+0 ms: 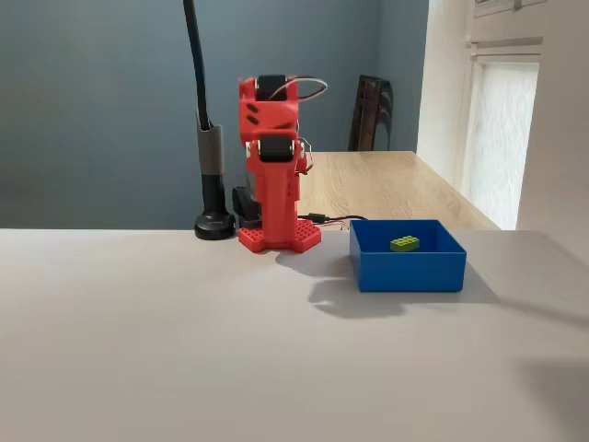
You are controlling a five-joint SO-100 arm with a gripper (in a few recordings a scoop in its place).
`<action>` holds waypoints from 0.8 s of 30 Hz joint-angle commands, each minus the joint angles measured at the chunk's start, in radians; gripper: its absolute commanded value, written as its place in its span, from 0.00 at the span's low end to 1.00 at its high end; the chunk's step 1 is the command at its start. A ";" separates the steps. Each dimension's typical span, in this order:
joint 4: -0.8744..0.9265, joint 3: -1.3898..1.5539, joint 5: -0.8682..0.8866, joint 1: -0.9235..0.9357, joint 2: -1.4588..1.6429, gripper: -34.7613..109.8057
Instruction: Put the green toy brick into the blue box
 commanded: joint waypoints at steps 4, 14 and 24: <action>-0.169 0.175 -0.034 0.018 0.044 0.24; -0.264 0.304 -0.038 0.017 0.044 0.24; -0.264 0.304 -0.028 -0.014 0.046 0.24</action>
